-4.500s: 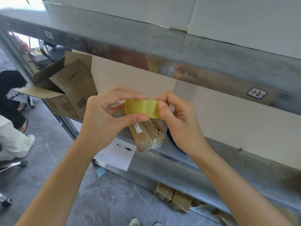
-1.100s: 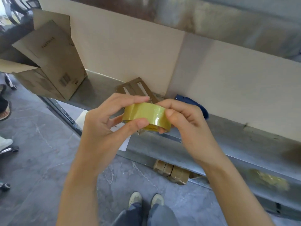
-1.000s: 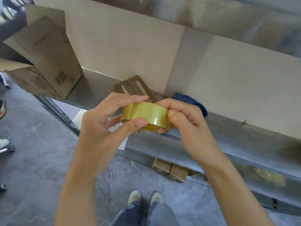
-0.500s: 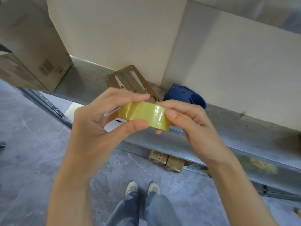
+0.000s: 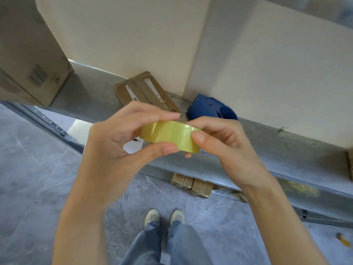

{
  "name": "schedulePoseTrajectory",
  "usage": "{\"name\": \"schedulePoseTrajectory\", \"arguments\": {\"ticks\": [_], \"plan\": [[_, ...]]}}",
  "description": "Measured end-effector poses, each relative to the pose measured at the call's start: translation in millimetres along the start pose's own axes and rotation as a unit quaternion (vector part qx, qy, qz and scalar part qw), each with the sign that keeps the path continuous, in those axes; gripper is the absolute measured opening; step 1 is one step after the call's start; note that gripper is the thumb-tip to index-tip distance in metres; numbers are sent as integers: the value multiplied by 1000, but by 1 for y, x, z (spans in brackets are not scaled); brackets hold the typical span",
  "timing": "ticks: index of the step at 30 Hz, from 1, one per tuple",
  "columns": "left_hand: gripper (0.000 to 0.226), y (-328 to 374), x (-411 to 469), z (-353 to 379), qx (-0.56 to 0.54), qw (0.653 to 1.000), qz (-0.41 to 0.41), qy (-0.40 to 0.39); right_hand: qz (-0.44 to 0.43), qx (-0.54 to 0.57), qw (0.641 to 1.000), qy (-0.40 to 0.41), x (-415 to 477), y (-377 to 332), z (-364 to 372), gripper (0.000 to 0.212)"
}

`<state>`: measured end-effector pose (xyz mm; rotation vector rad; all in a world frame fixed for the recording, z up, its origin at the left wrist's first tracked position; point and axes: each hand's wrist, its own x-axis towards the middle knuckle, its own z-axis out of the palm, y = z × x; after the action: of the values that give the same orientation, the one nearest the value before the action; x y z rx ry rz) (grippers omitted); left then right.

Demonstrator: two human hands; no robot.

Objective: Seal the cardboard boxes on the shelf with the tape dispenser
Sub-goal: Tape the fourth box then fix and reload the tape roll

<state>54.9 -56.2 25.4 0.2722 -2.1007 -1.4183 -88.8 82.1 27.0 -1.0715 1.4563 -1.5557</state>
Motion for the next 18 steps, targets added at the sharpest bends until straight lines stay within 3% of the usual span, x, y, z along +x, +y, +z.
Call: {"name": "schedulePoseTrajectory", "arguments": {"ticks": [6, 18], "plan": [[35, -6, 4, 7, -13, 1000, -8, -13, 14, -1, 999, 48, 1, 4, 2, 18], [27, -13, 9, 12, -91, 995, -45, -19, 31, 2, 999, -36, -4, -2, -19, 27]]}}
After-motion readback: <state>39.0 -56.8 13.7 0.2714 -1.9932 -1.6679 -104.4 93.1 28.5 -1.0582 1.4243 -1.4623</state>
